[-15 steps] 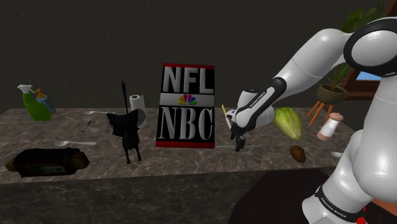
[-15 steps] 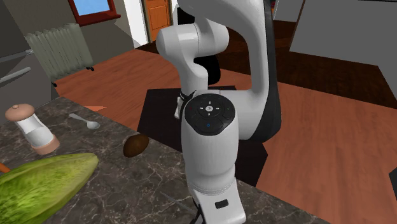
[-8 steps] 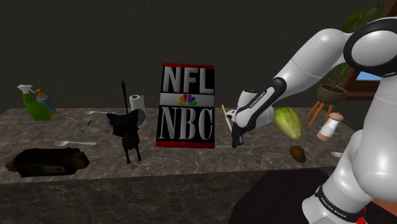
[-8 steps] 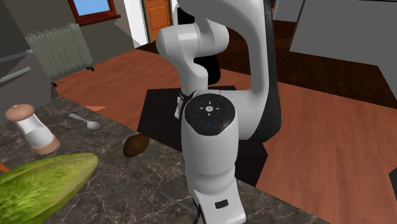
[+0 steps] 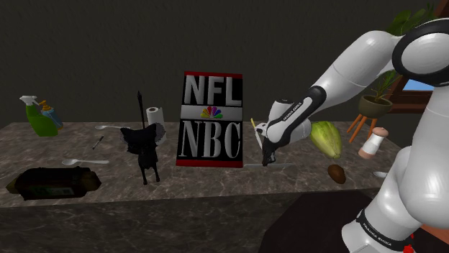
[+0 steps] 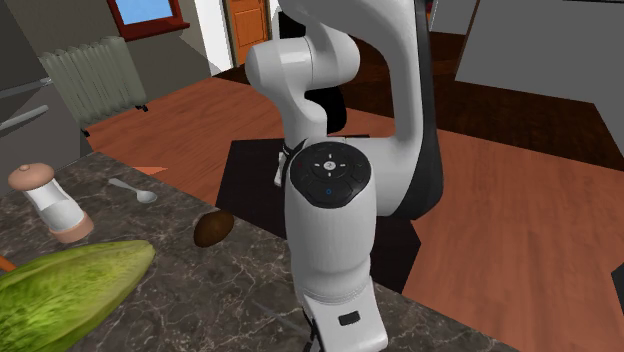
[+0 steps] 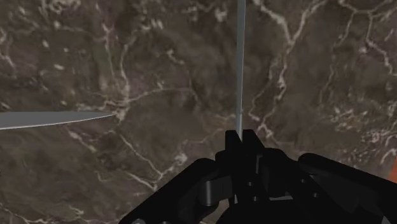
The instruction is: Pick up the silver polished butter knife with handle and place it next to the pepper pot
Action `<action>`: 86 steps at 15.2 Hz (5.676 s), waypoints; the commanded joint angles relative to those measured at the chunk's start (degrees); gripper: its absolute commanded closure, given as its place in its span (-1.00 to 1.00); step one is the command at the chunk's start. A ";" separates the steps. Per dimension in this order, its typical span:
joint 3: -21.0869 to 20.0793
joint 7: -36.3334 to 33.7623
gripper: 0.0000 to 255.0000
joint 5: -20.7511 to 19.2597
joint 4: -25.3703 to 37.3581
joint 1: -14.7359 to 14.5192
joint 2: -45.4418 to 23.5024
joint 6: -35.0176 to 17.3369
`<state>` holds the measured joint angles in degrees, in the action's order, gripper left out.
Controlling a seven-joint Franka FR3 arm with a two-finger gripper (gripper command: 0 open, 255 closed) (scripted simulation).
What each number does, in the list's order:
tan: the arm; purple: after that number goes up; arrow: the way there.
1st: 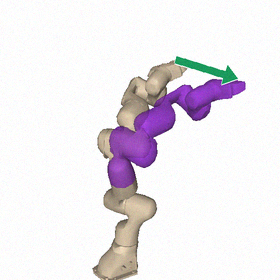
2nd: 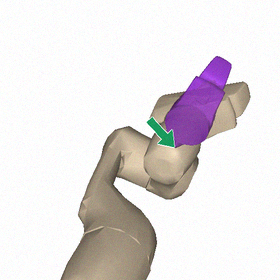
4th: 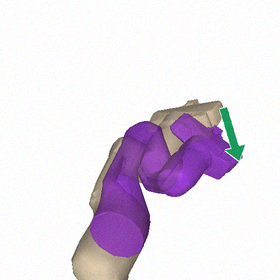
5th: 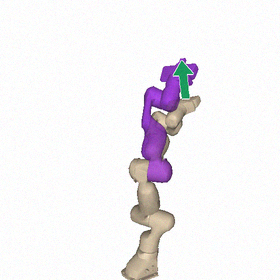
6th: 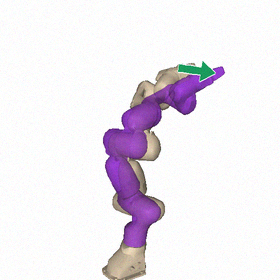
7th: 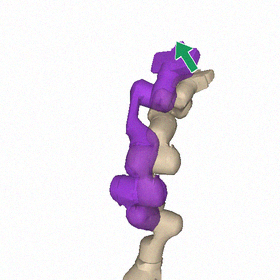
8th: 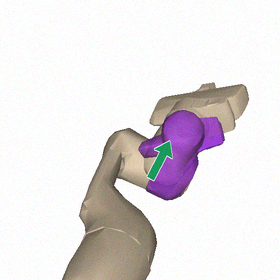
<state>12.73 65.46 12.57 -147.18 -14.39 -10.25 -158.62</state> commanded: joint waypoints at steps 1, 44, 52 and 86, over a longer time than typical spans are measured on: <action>0.68 -1.06 1.00 -1.42 -0.24 -0.37 1.70 1.39; 0.76 -11.94 1.00 -14.68 10.53 0.35 28.25 37.65; 1.63 -10.58 1.00 -15.98 10.96 1.63 32.74 42.50; 34.49 30.62 1.00 -41.38 6.83 25.07 54.43 54.26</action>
<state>46.41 95.19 -28.41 -140.72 10.52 44.32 -104.34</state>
